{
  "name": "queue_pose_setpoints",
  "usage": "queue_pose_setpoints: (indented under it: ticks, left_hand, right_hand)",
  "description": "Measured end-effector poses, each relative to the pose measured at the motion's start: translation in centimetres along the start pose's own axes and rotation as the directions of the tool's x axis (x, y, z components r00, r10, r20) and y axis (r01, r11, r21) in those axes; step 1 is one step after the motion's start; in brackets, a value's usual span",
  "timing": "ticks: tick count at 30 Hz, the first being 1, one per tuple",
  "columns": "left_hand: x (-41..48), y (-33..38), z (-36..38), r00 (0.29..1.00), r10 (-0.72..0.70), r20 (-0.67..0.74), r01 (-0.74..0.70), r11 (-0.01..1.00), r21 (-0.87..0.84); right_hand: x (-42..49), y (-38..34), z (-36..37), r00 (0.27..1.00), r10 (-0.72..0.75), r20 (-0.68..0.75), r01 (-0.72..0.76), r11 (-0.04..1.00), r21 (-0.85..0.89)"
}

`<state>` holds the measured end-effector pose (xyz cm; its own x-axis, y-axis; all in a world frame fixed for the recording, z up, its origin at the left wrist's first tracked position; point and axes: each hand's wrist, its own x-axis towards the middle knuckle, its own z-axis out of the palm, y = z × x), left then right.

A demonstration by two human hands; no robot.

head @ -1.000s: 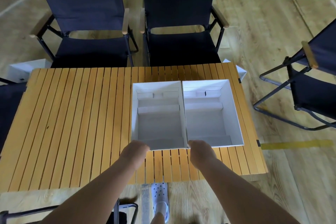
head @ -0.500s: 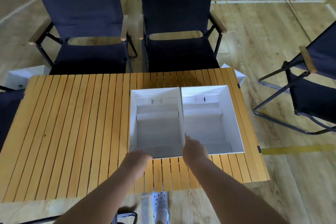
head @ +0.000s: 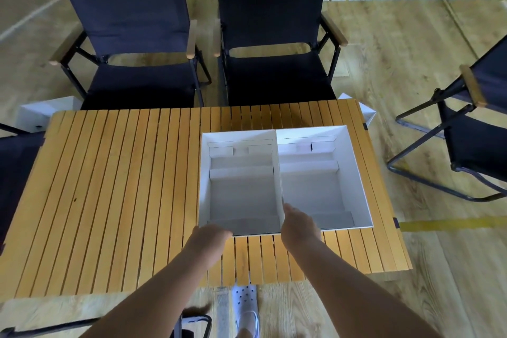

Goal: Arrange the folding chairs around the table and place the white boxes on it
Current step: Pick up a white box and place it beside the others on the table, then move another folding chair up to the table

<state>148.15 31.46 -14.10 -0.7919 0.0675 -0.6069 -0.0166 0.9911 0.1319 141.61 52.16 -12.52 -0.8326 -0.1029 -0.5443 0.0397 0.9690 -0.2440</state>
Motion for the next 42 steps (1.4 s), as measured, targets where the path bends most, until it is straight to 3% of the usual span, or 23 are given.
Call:
queue_pose_setpoints:
  ticks: [5, 13, 20, 27, 42]
  left_hand:
    - [-1.1, 0.7, -1.4, 0.998, -0.041, -0.045, 0.041, 0.999, 0.003]
    - [-4.9, 2.5, -3.1, 0.986, -0.098, -0.134, 0.090, 0.994, -0.059]
    - [-13.5, 5.5, -3.0, 0.965, -0.157, -0.210, 0.121, 0.977, -0.175]
    - [-23.2, 8.6, -0.6, 0.958, -0.219, -0.187, 0.174, 0.958, -0.227]
    - [-37.3, 9.9, 3.6, 0.961, -0.106, -0.256, 0.052, 0.977, -0.208]
  right_hand:
    - [-1.1, 0.2, -0.5, 0.999, 0.017, -0.033, -0.017, 1.000, -0.022]
    - [-5.3, 1.8, -2.4, 0.995, -0.072, -0.075, 0.065, 0.994, -0.093]
    - [-13.6, 5.3, -5.0, 0.992, -0.087, -0.091, 0.071, 0.984, -0.164]
    - [-23.6, 9.2, -5.0, 0.997, -0.037, -0.070, 0.025, 0.987, -0.158]
    - [-39.8, 12.6, 0.3, 0.983, 0.122, -0.134, -0.134, 0.987, -0.092]
